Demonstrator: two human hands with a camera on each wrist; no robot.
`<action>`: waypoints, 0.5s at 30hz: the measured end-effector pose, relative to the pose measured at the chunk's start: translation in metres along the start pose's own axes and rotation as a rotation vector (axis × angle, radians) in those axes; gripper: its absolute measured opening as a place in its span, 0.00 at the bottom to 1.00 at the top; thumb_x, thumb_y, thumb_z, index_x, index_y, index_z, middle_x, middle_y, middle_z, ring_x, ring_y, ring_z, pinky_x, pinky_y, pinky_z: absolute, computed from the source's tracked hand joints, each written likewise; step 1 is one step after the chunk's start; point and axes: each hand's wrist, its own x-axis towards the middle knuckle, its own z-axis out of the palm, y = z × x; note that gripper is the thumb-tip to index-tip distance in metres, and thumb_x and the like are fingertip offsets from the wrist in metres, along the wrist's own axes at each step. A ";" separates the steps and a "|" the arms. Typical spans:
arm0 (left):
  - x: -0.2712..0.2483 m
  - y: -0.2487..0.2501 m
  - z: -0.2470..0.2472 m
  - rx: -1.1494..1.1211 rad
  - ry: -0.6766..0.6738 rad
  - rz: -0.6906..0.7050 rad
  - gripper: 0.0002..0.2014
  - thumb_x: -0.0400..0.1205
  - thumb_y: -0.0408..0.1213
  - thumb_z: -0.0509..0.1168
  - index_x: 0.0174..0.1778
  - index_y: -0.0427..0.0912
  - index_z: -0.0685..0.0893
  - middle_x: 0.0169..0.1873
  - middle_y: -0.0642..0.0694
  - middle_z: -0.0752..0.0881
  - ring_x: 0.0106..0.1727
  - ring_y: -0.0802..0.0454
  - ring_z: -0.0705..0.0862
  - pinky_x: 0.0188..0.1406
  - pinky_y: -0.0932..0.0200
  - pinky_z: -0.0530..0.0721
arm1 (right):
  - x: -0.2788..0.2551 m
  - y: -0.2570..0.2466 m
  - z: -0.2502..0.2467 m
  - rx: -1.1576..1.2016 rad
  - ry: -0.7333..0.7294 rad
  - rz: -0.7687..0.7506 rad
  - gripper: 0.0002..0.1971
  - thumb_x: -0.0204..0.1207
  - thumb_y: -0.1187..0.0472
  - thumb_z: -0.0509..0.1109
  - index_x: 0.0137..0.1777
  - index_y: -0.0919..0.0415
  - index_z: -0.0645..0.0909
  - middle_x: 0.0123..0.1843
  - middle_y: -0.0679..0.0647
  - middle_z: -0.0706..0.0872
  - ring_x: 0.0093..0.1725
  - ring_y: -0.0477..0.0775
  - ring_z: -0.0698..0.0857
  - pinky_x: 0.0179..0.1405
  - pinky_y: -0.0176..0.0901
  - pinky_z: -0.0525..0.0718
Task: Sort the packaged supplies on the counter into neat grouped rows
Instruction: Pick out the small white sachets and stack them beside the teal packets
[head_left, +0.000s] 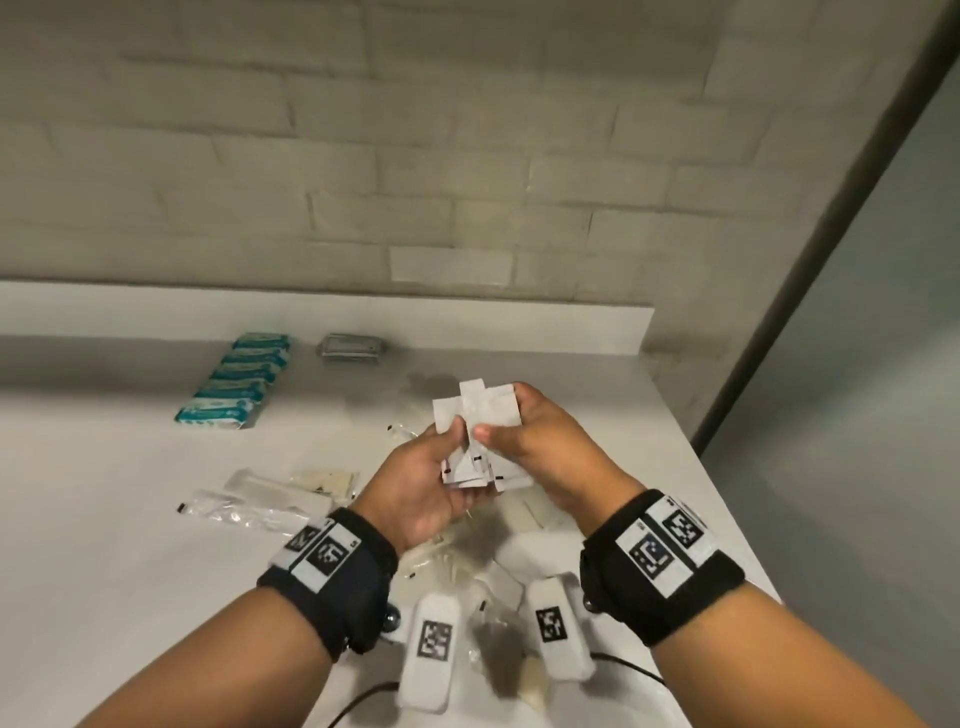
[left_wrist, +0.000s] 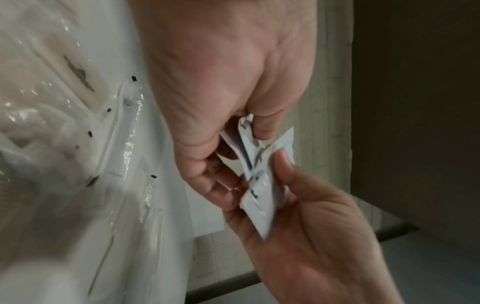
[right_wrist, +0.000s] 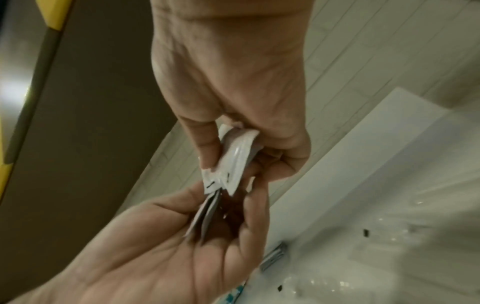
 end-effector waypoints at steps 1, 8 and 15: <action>-0.006 0.003 -0.002 -0.028 0.002 0.001 0.21 0.86 0.45 0.54 0.70 0.39 0.78 0.57 0.35 0.86 0.53 0.38 0.86 0.50 0.42 0.87 | 0.002 -0.002 0.008 0.028 0.015 -0.005 0.15 0.75 0.72 0.72 0.60 0.64 0.79 0.54 0.62 0.89 0.50 0.57 0.88 0.54 0.53 0.85; -0.047 0.027 -0.033 0.085 0.027 0.111 0.18 0.82 0.29 0.63 0.68 0.42 0.79 0.58 0.38 0.87 0.58 0.41 0.86 0.61 0.42 0.85 | 0.010 -0.005 0.068 -0.006 0.041 -0.056 0.10 0.82 0.55 0.66 0.52 0.57 0.87 0.52 0.61 0.90 0.51 0.61 0.89 0.54 0.56 0.86; -0.069 0.060 -0.071 0.172 0.128 0.160 0.14 0.81 0.26 0.65 0.63 0.39 0.82 0.50 0.42 0.89 0.52 0.49 0.87 0.49 0.54 0.90 | 0.016 -0.016 0.113 -0.021 -0.033 -0.078 0.10 0.79 0.63 0.71 0.58 0.61 0.81 0.48 0.57 0.89 0.41 0.49 0.86 0.36 0.34 0.82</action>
